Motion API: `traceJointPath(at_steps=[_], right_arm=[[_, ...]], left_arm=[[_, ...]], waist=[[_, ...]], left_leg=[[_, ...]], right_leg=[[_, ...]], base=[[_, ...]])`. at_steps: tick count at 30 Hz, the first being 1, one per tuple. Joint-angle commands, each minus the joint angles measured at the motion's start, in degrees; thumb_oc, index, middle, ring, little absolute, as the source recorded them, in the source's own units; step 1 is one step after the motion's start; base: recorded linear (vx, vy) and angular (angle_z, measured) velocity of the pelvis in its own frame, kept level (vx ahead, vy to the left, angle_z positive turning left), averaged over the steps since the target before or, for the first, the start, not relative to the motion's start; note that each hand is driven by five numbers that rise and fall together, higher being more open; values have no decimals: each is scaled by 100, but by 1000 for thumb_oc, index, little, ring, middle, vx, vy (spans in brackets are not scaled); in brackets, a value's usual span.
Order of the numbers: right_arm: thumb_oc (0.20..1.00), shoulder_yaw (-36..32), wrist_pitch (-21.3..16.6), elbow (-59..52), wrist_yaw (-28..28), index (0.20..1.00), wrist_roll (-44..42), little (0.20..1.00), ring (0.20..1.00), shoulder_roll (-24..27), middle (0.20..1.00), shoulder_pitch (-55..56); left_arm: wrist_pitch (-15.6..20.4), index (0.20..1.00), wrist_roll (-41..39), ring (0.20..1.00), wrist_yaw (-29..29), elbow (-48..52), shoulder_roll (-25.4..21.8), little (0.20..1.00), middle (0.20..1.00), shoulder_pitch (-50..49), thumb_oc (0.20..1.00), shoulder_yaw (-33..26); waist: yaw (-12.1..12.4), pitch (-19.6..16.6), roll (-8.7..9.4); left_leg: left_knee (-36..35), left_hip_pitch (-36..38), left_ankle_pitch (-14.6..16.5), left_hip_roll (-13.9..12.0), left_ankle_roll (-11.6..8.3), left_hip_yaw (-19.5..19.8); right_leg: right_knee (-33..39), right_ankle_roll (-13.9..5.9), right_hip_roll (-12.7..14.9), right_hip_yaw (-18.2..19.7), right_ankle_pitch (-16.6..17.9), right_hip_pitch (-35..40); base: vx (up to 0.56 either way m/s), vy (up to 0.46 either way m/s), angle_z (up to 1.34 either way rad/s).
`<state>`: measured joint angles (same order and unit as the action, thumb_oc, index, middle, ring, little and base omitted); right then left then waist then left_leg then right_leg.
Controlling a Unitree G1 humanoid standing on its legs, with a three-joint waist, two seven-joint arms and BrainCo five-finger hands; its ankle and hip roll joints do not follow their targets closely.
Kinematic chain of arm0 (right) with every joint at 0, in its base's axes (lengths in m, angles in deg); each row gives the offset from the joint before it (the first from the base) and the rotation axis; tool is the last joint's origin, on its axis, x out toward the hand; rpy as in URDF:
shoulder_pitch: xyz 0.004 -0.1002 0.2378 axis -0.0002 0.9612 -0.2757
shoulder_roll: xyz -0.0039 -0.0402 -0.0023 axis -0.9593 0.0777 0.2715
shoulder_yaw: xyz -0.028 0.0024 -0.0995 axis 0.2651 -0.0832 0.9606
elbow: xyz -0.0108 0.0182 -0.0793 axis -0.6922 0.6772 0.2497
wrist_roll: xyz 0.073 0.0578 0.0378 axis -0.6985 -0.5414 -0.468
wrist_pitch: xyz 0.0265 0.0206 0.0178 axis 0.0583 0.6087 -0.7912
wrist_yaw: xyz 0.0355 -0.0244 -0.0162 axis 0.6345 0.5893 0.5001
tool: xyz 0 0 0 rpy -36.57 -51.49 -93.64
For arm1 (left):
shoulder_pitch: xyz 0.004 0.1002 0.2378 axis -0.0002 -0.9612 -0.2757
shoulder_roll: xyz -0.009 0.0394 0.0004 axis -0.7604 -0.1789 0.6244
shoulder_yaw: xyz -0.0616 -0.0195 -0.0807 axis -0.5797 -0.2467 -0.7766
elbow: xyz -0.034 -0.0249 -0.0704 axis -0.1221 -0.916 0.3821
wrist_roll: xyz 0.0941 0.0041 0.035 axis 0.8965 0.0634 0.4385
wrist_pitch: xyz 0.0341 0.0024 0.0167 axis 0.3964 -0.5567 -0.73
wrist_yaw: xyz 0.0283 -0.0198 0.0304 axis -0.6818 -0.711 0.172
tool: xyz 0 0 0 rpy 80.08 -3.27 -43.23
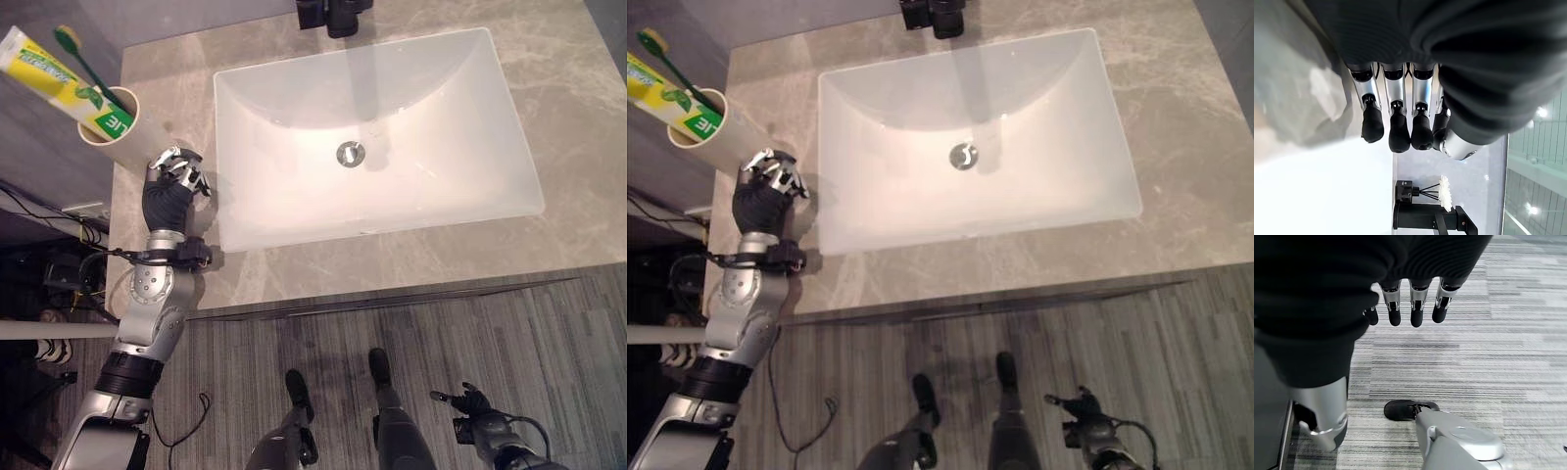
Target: Put brush and paste in cup on sink, flatten towel.
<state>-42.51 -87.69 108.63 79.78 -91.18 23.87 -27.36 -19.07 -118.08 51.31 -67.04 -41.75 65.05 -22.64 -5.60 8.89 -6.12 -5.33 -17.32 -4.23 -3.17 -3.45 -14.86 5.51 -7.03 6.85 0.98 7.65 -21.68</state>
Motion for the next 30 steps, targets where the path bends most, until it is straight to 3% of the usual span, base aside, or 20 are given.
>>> traceJointPath(at_steps=[1,11,20,30], right_arm=[[1000,83,-31,-26,-124,1000,-137,1000,1000,60,1000,91],[1000,-98,-69,-20,32,1000,-74,1000,1000,41,1000,359],[1000,-40,-150,-230,42,1000,-68,1000,1000,31,1000,245],[1000,-14,-152,-213,-28,1000,-23,1000,1000,41,1000,303]], left_arm=[[285,200,-140,200,50,-232,-52,200,200,489,200,-114],[152,200,-11,200,-808,719,-256,200,200,-1001,200,-430],[201,200,190,200,-593,252,-742,200,200,-1453,200,-1193],[342,200,202,200,-270,-145,-1032,200,200,-782,200,-1212]], waist=[[-72,-77,-62],[46,-109,-28],[167,-108,-26],[85,-73,-25]], left_leg=[[33,169,-222,-609,-700,230],[33,170,-200,-586,-700,265],[33,114,-233,-608,-722,234],[33,80,-239,-624,-730,204]], right_leg=[[-51,-546,480,-165,294,-64],[-51,-520,500,-196,271,-32],[-51,-517,472,-180,297,-107],[-51,-524,449,-145,324,-185]], base=[[0,0,0],[0,0,0],[0,0,0],[0,0,0]])
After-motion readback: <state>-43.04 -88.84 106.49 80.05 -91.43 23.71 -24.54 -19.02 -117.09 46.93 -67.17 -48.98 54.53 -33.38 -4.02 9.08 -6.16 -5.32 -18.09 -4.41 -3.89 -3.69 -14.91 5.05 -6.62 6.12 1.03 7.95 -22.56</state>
